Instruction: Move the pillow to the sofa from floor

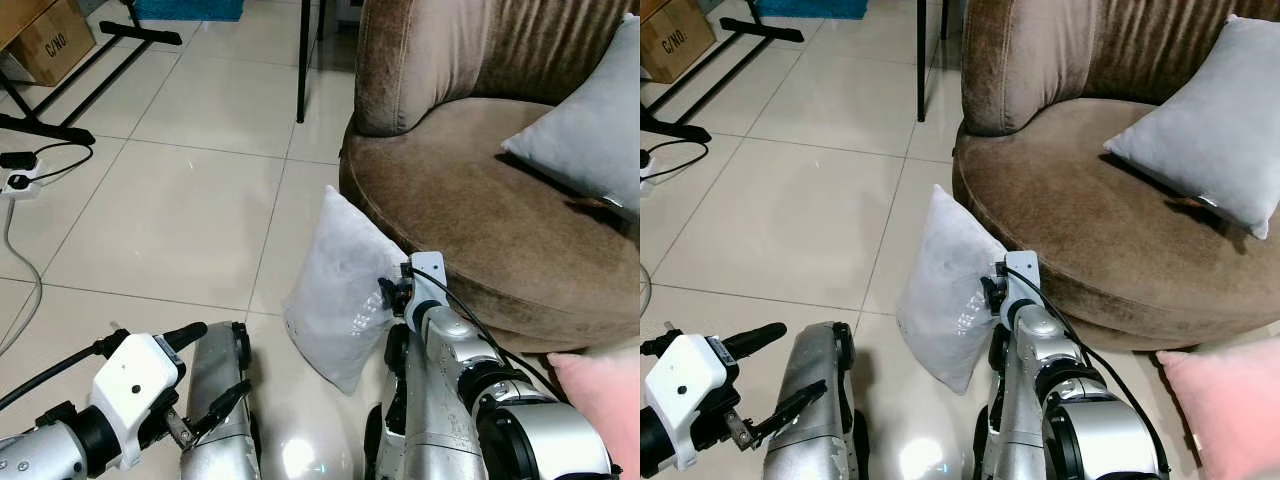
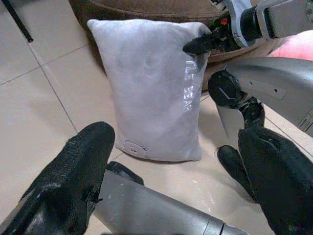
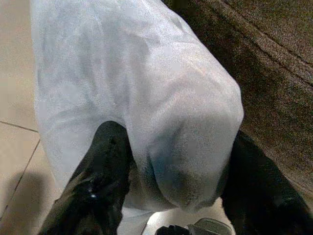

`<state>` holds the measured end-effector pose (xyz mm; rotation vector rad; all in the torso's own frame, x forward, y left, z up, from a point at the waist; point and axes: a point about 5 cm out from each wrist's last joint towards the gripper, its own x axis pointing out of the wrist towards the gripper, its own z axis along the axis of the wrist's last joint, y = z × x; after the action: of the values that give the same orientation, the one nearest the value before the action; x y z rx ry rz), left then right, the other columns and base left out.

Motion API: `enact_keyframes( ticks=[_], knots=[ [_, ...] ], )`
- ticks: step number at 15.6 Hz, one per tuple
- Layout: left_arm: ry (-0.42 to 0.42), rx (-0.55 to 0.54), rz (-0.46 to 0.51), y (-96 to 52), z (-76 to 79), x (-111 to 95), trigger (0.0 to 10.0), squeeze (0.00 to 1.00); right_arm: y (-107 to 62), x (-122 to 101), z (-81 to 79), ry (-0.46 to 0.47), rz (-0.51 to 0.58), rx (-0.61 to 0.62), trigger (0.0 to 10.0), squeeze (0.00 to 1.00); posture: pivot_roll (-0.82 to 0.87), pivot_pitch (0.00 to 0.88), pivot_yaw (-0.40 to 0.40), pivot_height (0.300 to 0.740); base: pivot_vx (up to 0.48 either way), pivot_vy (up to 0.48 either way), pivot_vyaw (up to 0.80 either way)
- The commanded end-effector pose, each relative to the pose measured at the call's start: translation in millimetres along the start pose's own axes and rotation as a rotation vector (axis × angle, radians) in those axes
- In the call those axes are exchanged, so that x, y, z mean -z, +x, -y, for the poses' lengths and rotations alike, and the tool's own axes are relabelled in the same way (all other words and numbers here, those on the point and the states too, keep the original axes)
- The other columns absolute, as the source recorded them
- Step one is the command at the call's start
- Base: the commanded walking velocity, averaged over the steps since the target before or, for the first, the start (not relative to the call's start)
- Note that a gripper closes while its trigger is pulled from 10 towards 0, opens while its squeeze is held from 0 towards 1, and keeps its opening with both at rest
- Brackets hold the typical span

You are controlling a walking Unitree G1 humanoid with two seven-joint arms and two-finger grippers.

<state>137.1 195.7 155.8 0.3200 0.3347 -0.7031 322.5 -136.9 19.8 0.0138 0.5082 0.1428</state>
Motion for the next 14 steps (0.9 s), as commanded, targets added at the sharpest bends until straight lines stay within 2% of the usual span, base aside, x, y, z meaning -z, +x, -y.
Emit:
enact_keyframes(
  ticks=[1, 9, 14],
  knots=[
    [0.002, 0.009, -0.010, -2.6, 0.1, -0.5, 10.0, 0.00, 0.1, 1.2, -0.7, 0.001, -0.008, -0.004, 0.0, 0.00, 0.24, 0.185, -0.024, 0.476, 0.000, 0.000, 0.00],
    [-0.003, 0.016, -0.008, -2.7, 1.8, -0.6, 10.0, 0.00, -0.4, 1.6, 2.4, -0.012, -0.011, 0.002, 0.0, 0.00, 0.23, 0.179, -0.027, 0.476, 0.000, 0.000, 0.00],
    [-0.010, 0.010, -0.002, -0.4, 2.7, 0.5, 10.0, 0.00, -0.4, 1.2, 0.5, -0.007, -0.002, -0.017, 0.0, 0.00, 0.23, 0.145, -0.038, 0.476, 0.000, 0.000, 0.00]
  ],
)
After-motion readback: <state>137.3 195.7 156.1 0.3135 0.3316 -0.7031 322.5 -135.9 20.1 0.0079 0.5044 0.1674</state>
